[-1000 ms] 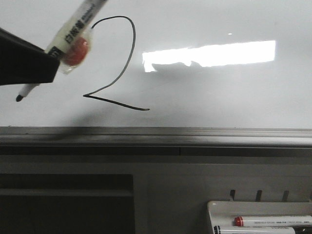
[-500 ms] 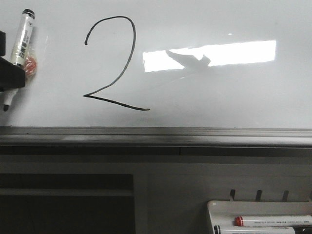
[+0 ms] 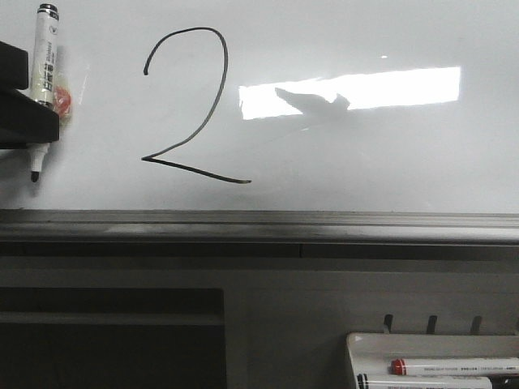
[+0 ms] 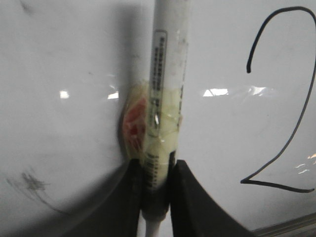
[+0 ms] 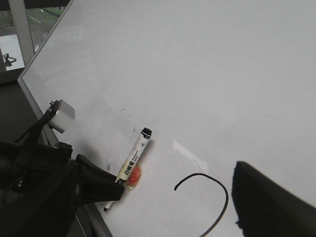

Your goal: Write number 2 on whiteboard

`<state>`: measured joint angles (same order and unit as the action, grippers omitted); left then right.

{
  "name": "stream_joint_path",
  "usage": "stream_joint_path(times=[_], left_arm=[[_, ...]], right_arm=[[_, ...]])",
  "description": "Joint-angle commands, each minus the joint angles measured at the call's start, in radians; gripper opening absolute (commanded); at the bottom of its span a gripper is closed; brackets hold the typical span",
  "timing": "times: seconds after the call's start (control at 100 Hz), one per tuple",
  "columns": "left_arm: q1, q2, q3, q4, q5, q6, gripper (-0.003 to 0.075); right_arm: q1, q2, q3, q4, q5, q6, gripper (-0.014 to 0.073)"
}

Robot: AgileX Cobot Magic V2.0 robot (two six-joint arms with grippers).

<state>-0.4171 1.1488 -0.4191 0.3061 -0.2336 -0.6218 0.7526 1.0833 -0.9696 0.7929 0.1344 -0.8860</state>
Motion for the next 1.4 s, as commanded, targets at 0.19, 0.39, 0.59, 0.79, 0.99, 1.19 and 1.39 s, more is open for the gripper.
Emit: stream_joint_path(times=[0.19,0.39,0.59,0.79,0.99,1.19,1.39], left_arm=[[0.004,0.003,-0.031,-0.025,-0.062,-0.01,0.0353],[0.004,-0.004,-0.031,-0.025,-0.064,-0.01,0.0496],[0.004,-0.09,-0.031,-0.011,-0.029,-0.01,0.0492],[-0.029,-0.302,-0.031,0.044,0.042,-0.01,0.0296],[-0.056,-0.587,-0.031,0.163,0.083,-0.01,-0.002],[-0.056,-0.834,-0.016,0.275,0.296,-0.01,-0.002],[-0.056,-1.006,0.061,0.305,0.317,-0.01,-0.002]], right_arm=[[-0.004,-0.017,-0.032,0.013,-0.046,-0.011,0.0554],[-0.004,-0.017,-0.032,0.013,-0.057,-0.011,0.0554],[-0.004,-0.017,-0.032,0.013,-0.059,-0.011,0.0554],[-0.004,-0.049,-0.018,0.015,-0.014,-0.01,0.0227],[-0.004,-0.171,0.094,0.015,-0.052,-0.01,-0.0051],[-0.004,-0.391,0.32,0.015,-0.124,-0.01,-0.0051],[-0.004,-0.663,0.551,0.015,-0.157,-0.01,-0.0051]])
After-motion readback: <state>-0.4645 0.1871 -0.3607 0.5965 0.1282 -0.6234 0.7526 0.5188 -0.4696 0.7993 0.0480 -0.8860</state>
